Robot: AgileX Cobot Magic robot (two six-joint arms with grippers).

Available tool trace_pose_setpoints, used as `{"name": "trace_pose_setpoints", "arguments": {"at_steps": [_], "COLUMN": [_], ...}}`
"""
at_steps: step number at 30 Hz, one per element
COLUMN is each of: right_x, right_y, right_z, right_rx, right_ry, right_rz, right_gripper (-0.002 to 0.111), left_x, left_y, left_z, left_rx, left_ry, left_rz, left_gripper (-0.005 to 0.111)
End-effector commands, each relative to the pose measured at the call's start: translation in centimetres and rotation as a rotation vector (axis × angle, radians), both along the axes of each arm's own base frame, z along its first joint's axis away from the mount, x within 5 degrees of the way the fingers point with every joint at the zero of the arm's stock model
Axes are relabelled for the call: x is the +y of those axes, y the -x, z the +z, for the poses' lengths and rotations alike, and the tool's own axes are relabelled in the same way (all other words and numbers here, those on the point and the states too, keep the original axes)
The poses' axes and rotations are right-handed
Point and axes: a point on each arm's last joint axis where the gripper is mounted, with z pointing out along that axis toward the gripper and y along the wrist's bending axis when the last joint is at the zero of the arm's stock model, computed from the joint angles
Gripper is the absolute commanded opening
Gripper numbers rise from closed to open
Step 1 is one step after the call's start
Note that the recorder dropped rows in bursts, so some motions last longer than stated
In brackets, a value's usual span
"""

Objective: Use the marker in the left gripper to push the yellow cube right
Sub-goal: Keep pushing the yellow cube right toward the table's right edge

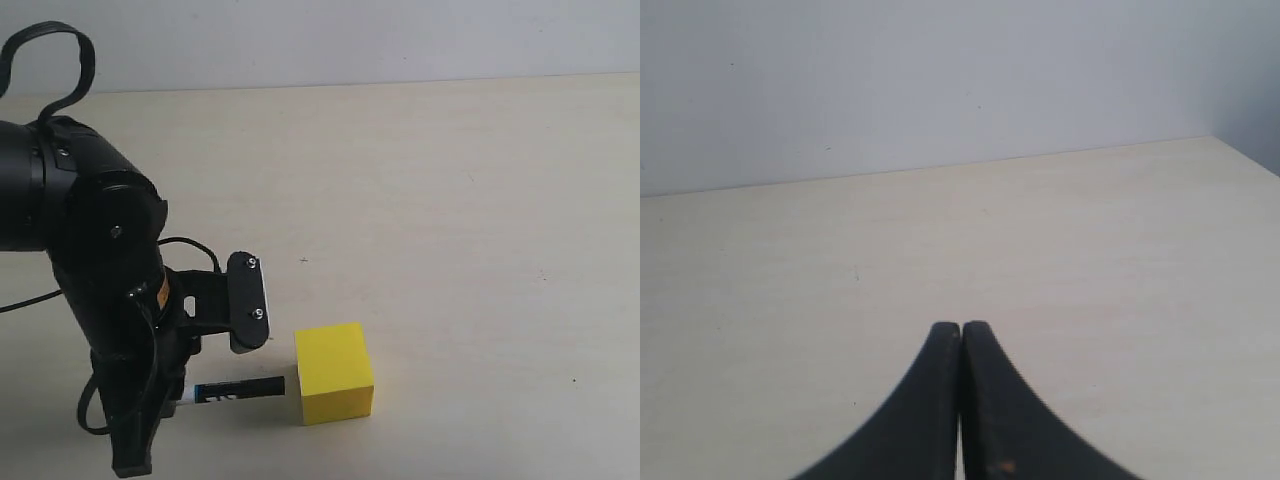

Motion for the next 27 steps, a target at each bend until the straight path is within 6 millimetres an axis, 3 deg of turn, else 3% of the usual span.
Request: {"name": "trace_pose_setpoints", "arguments": {"at_steps": [1,6,14,17,24,27], "right_x": [0.0,0.0,0.0,0.0,0.0,0.0], "right_y": [0.0,0.0,0.0,0.0,0.0,0.0], "right_z": [0.0,0.0,0.0,0.0,0.0,0.0], "right_rx": [-0.011,-0.011,-0.011,-0.011,-0.011,-0.011], "right_ry": [0.005,0.005,0.005,0.005,0.005,0.005], "right_rz": [-0.005,-0.005,-0.005,-0.005,-0.005,-0.005], "right_gripper": [0.000,0.000,0.000,0.000,0.000,0.000], "left_x": [-2.2,-4.8,-3.0,-3.2,-7.7,-8.0], "left_y": [-0.2,-0.5,-0.5,-0.8,-0.9,-1.0], "left_z": [-0.5,-0.6,-1.0,-1.2,-0.2,-0.3], "left_rx": [0.020,0.007,0.075,0.041,-0.007,0.016], "left_ry": [0.058,0.083,-0.009,0.033,0.214,0.193], "left_rz": [0.029,-0.011,0.026,0.044,-0.011,-0.014], "left_gripper": [0.000,0.000,0.000,0.000,0.000,0.000]}}
